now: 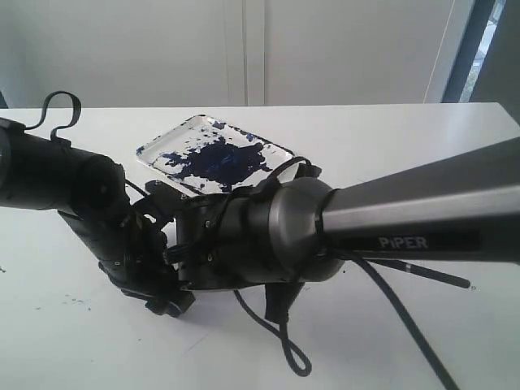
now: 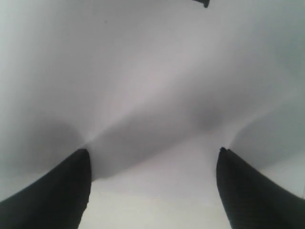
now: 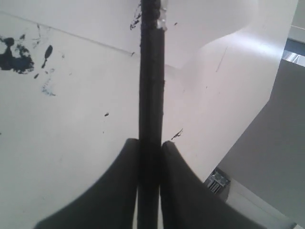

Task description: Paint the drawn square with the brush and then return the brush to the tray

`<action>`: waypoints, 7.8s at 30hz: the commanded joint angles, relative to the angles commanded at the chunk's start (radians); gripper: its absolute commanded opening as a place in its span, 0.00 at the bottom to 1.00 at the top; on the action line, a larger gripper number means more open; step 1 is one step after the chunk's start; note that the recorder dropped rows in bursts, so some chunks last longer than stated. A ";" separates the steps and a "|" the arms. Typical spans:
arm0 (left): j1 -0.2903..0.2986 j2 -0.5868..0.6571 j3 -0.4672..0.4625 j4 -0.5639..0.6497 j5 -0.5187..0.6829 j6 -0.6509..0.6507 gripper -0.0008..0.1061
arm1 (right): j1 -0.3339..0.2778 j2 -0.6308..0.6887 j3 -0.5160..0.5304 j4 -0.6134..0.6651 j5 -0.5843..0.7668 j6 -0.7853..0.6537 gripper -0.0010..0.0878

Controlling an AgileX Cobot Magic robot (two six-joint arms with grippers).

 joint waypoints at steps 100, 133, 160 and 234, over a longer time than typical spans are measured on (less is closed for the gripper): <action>0.000 -0.022 0.024 -0.070 -0.055 0.071 0.65 | 0.017 0.041 -0.043 0.013 0.000 -0.050 0.01; 0.000 -0.022 0.024 -0.062 -0.060 0.071 0.65 | 0.041 -0.043 -0.041 0.226 0.065 -0.174 0.01; 0.000 -0.022 0.024 -0.062 -0.060 0.071 0.65 | 0.098 0.024 -0.041 0.170 0.052 -0.181 0.01; 0.002 -0.114 0.024 -0.044 -0.088 0.073 0.65 | 0.047 -0.050 0.018 0.228 0.065 -0.248 0.01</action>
